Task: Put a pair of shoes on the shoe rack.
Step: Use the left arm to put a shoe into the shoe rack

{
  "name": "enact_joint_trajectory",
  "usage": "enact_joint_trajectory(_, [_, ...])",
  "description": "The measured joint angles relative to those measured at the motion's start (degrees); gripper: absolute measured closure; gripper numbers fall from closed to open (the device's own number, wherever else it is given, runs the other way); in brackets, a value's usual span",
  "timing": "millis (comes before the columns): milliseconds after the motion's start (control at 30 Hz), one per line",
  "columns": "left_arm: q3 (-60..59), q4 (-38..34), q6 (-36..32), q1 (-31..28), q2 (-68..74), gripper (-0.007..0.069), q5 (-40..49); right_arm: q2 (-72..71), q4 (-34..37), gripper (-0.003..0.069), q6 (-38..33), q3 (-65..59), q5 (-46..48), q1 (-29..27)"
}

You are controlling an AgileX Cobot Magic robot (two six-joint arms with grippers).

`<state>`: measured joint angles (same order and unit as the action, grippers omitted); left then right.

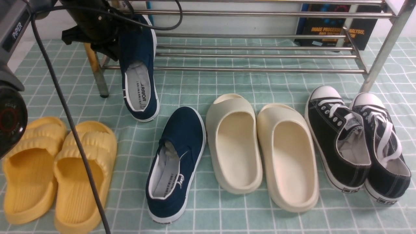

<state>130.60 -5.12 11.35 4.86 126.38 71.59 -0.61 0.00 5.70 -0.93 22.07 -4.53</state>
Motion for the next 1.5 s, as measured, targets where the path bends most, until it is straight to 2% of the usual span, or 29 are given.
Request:
enact_joint_trajectory(367, [-1.88, 2.00, -1.79, 0.66, -3.28, 0.0592, -0.10, 0.00, 0.00, 0.0412, 0.00, 0.00, 0.00, 0.00])
enact_joint_trajectory(500, [-13.46, 3.57, -1.99, 3.23, -10.64, 0.0592, -0.77, 0.00, 0.00, 0.0412, 0.00, 0.00, 0.00, 0.00])
enact_joint_trajectory(567, [-22.93, 4.01, -1.51, 4.82, -15.66, 0.0592, -4.52, 0.00, 0.00, 0.0412, 0.00, 0.00, 0.00, 0.00])
enact_joint_trajectory(600, [-23.83, 4.01, -1.38, 4.94, -15.66, 0.0592, -5.03, 0.00, 0.00, 0.0412, 0.00, 0.00, 0.00, 0.00])
enact_joint_trajectory(633, [-30.41, 3.86, -0.44, 5.55, -19.06, 0.0592, -8.86, 0.00, 0.00, 0.0412, 0.00, 0.00, 0.00, 0.00])
enact_joint_trajectory(667, [-31.34, 3.88, -0.29, 5.61, -19.06, 0.0592, -9.46, 0.00, 0.00, 0.0412, 0.00, 0.00, 0.00, 0.00])
enact_joint_trajectory(767, [-47.00, 3.93, 3.75, 5.73, -26.11, 0.0592, -20.11, 0.00, 0.00, 0.0412, 0.00, 0.00, 0.00, 0.00])
enact_joint_trajectory(900, [-54.41, 4.07, 6.62, 5.73, -27.06, 0.0587, -29.09, 0.00, 0.00, 0.0412, 0.00, 0.00, 0.00, 0.00])
enact_joint_trajectory(1033, [-54.79, 4.02, 9.25, 5.73, -24.74, 0.0560, -33.24, 0.00, 0.00, 0.0412, 0.00, 0.00, 0.00, 0.00])
enact_joint_trajectory(1067, [-53.32, 4.07, 10.40, 5.63, -22.73, 0.0516, -33.44, 0.00, 0.00, 0.0412, 0.00, 0.00, 0.00, 0.00])
enact_joint_trajectory(1100, [-53.10, 4.07, 10.50, 5.63, -22.49, 0.0516, -33.44, 0.00, 0.00, 0.0412, 0.00, 0.00, 0.00, 0.00])
enact_joint_trajectory(1167, [-51.16, 3.40, 10.95, 5.34, -20.34, 0.0457, -33.44, 0.00, 0.00, 0.0412, 0.00, 0.00, 0.00, 0.00])
enact_joint_trajectory(1233, [-47.80, 1.28, 11.08, 4.46, -17.68, 0.0358, -33.34, 0.00, 0.00, 0.0412, 0.00, 0.00, 0.00, 0.00])
enact_joint_trajectory(1300, [-46.12, 0.32, 11.08, 3.89, -16.72, 0.0316, -33.32, 0.00, 0.00, 0.0412, 0.00, 0.00, 0.00, 0.00])
enact_joint_trajectory(1333, [-44.64, -0.47, 10.93, 3.46, -15.73, 0.0271, -33.27, 0.00, 0.00, 0.0412, 0.00, 0.00, 0.00, 0.00])
enact_joint_trajectory(1400, [-43.16, -0.89, 10.64, 3.18, -14.30, 0.0237, -33.28, 0.00, 0.00, 0.0412, 0.00, 0.00, 0.00, 0.00])
enact_joint_trajectory(1500, [-42.82, -1.09, 10.38, 2.99, -13.27, 0.0232, -32.84, 0.00, 0.00, 0.0412, 0.00, 0.00, 0.00, 0.00])
